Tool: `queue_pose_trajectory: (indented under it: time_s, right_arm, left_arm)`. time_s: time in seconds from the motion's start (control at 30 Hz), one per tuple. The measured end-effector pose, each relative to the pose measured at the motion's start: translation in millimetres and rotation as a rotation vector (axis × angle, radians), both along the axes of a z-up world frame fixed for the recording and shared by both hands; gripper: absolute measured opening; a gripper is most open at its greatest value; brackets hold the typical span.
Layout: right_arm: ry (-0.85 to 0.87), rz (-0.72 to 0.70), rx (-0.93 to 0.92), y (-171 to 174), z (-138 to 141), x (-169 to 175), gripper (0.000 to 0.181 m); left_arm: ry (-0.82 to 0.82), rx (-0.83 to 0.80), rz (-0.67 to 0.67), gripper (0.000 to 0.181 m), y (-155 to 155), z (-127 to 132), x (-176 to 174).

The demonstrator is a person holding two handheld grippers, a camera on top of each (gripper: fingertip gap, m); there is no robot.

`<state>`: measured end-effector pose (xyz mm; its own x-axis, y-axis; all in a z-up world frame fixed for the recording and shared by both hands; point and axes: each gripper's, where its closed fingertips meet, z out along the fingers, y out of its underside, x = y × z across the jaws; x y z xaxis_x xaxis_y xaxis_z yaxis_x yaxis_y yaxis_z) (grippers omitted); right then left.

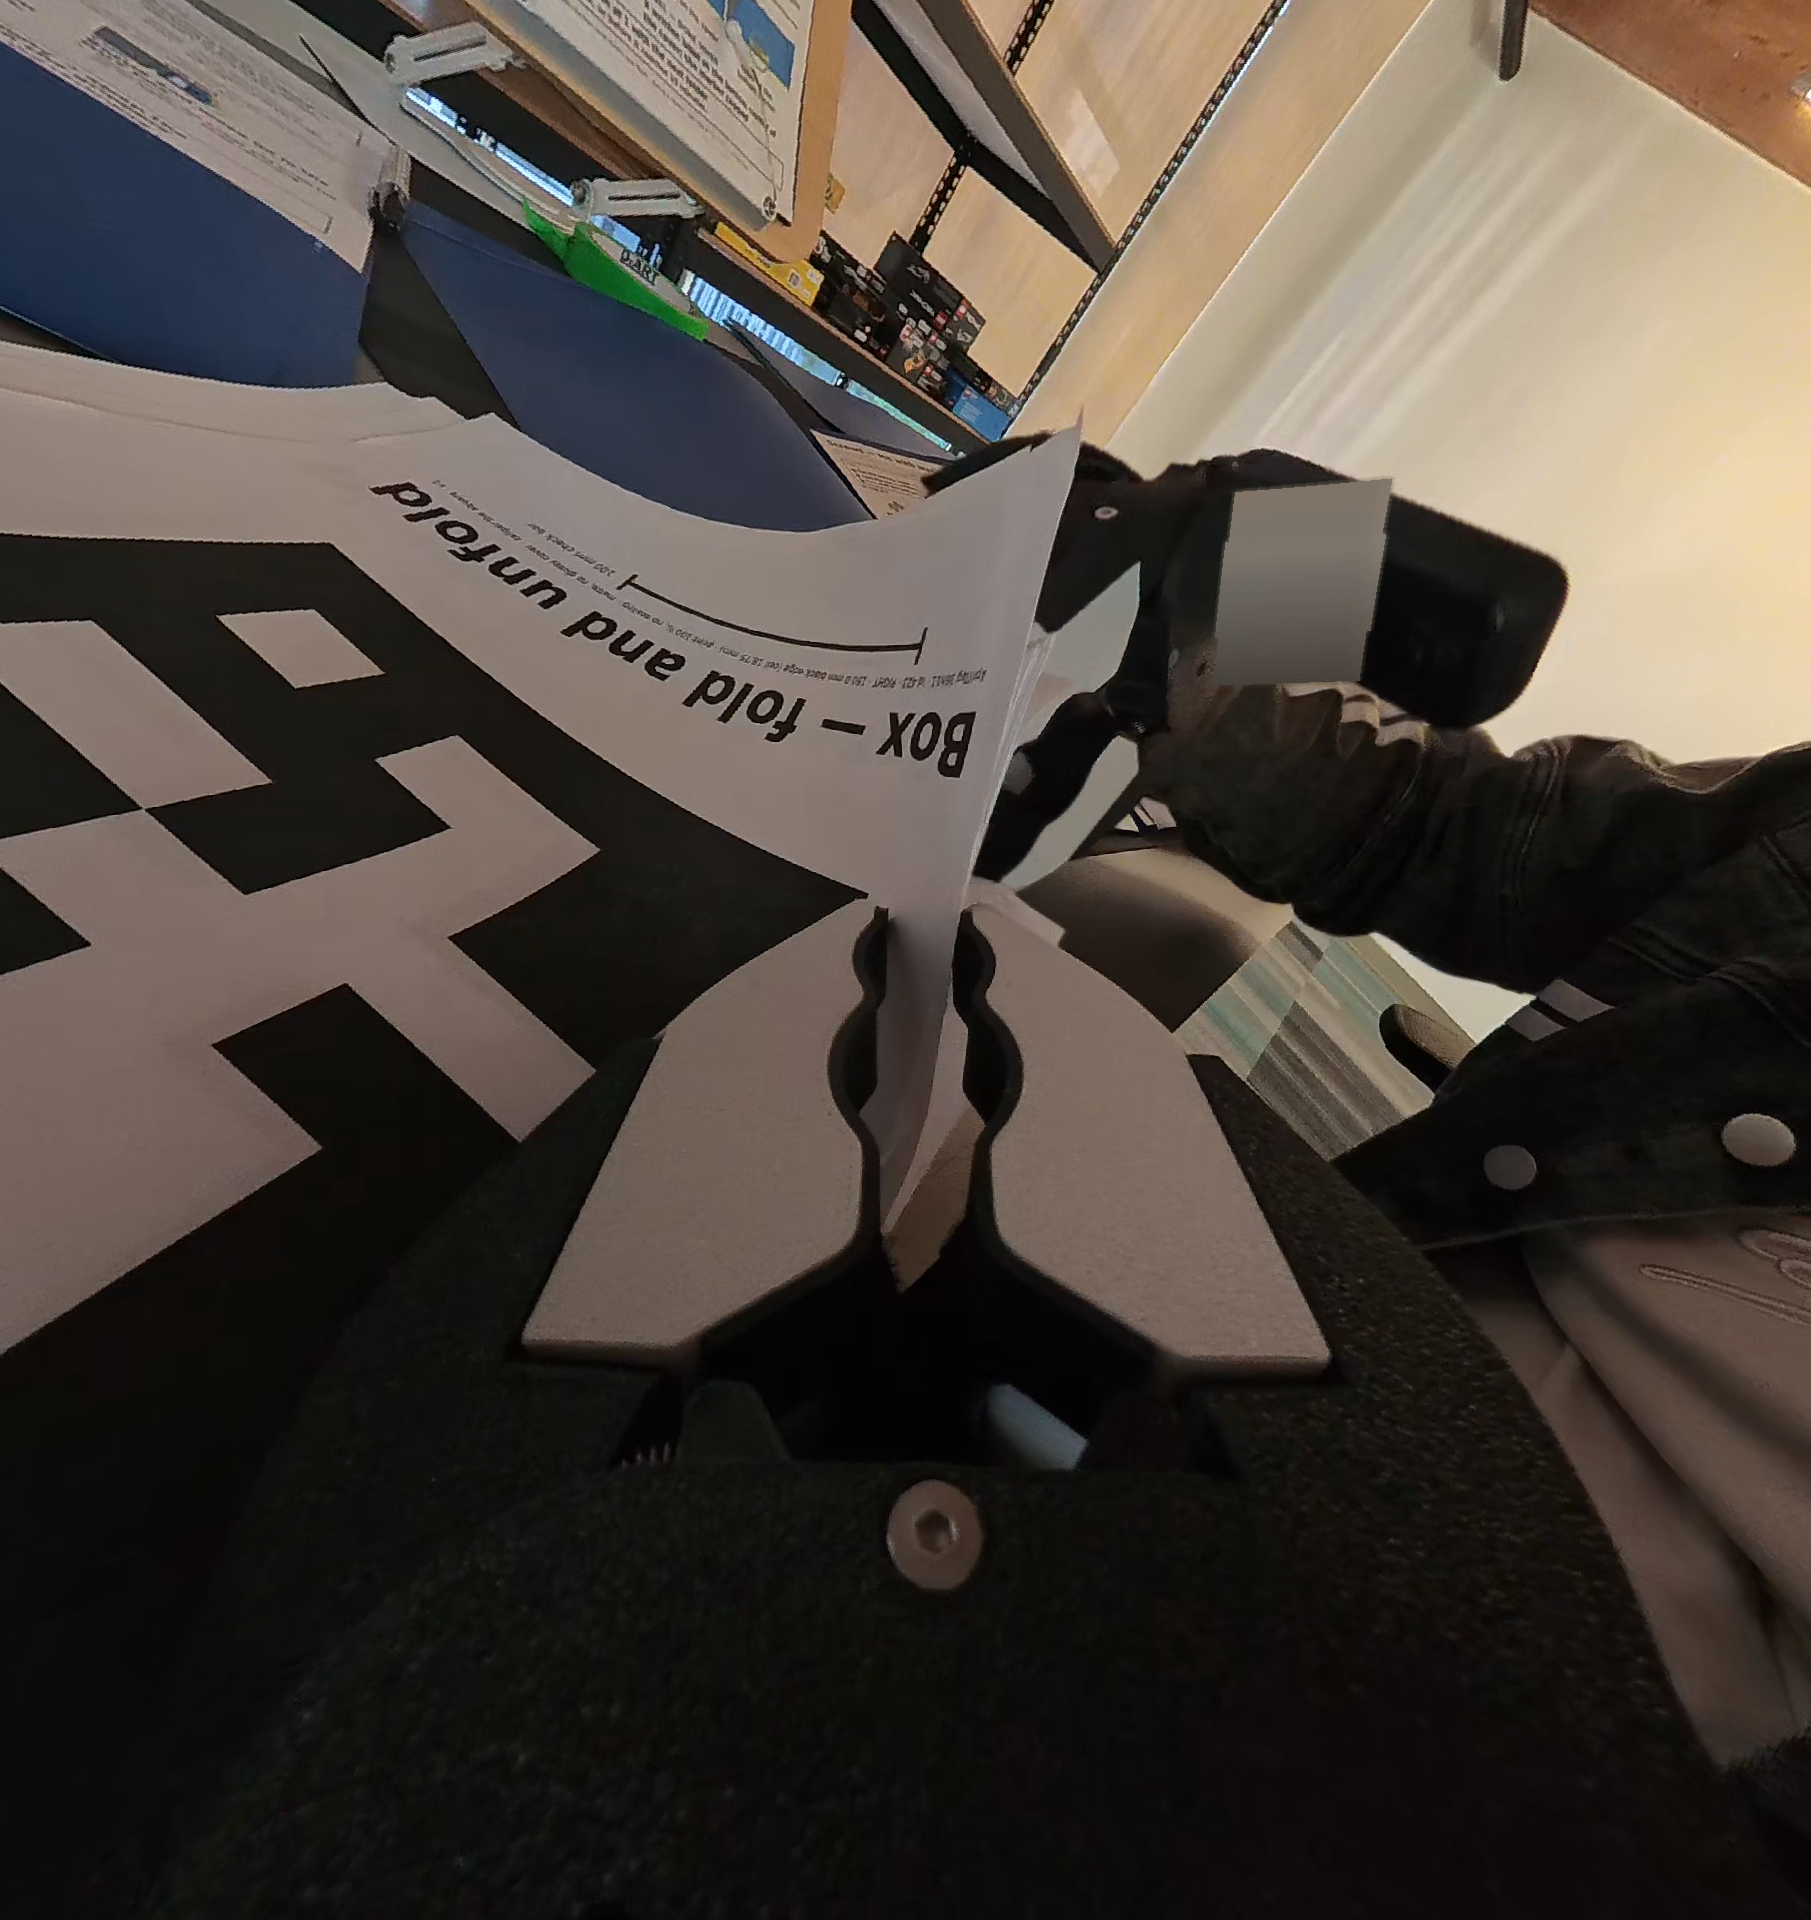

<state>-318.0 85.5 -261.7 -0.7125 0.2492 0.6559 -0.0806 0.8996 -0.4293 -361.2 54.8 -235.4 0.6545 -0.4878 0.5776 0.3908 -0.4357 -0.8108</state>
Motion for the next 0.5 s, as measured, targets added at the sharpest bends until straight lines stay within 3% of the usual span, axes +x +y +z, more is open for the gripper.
queue_pose_trajectory:
  time_s: [0.23, 0.33, 0.5]
  right_arm:
    - [0.081, 0.029, 0.124, -2.0, 0.2, -12.9, 0.028]
    - [0.187, 0.014, 0.255, 1.1, -1.7, -20.2, 0.001]
    - [0.187, -0.017, 0.294, 1.1, -7.9, -15.8, 0.000]
  left_arm:
    - [-0.001, 0.001, 0.000, 0.012, 0.1, 0.2, 0.2]
    - [0.002, 0.008, 0.006, 0.012, 0.3, 1.4, -0.1]
    - [0.084, 0.091, 0.038, 0.009, -4.7, 19.4, 4.6]
